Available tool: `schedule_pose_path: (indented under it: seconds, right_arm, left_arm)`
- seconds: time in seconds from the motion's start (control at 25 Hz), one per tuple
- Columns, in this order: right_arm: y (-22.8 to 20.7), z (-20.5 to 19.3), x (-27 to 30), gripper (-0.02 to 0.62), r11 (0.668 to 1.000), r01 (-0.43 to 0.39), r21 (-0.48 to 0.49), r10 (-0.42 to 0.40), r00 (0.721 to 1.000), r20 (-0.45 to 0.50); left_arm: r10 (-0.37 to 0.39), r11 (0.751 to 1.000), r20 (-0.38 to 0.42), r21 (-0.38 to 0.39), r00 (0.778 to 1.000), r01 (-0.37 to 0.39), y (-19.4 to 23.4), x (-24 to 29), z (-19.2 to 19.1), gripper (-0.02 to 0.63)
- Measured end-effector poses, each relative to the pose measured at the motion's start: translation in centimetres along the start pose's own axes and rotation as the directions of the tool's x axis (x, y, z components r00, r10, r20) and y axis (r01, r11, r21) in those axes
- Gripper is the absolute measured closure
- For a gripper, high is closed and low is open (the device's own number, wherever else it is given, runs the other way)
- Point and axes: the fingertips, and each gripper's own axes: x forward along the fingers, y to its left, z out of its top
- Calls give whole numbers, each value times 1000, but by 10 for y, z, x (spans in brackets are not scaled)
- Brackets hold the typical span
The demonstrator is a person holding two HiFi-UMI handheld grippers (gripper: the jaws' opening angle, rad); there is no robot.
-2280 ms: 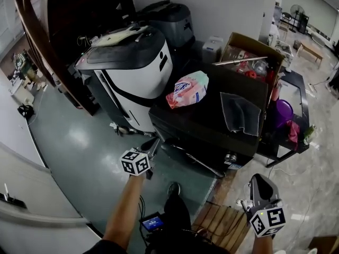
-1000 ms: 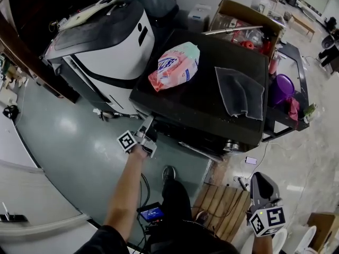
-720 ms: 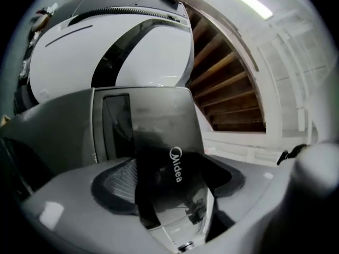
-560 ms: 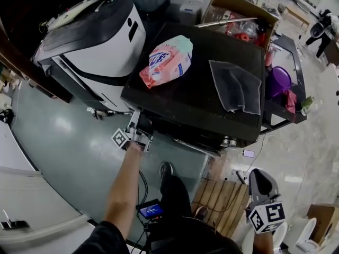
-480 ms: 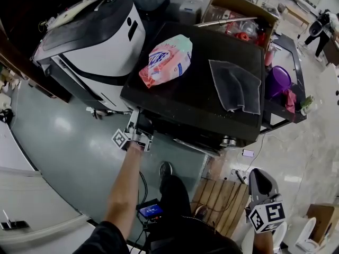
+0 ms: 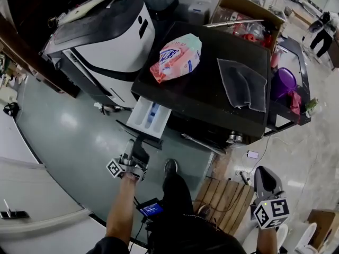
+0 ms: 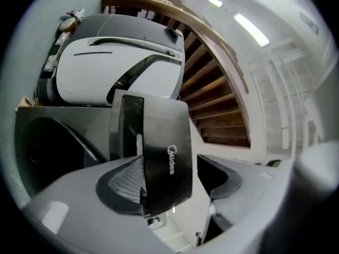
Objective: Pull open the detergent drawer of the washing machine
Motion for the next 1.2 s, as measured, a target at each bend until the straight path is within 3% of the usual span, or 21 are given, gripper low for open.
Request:
schedule_pose_path:
  seconds: [0.08, 0.16, 0.28, 0.4, 0.84, 1.2]
  right_arm:
    - [8, -5, 1, 594, 1000, -28, -5, 28, 1000, 2]
    - [19, -7, 0, 594, 998, -56, -7, 56, 998, 7]
    - [34, -5, -8, 594, 995, -94, -18, 95, 995, 22]
    - [39, -1, -21, 594, 993, -113, -22, 114, 993, 42]
    - [33, 14, -65, 594, 990, -139, -26, 141, 983, 120]
    - [40, 34, -94, 594, 984, -174, -43, 179, 965, 190]
  left_arm:
    - [42, 999, -23, 33, 999, -42, 2, -4, -3, 270]
    - [133, 990, -19, 59, 991, -132, 15, -5, -2, 289]
    - [260, 963, 5, 78, 966, -260, 30, -9, -1, 311]
    - [321, 942, 18, 103, 947, -321, 27, -18, -1, 324]
    - [265, 941, 20, 215, 964, -263, -56, -22, -2, 324]
    - [240, 899, -30, 384, 970, -211, -145, -10, -12, 339]
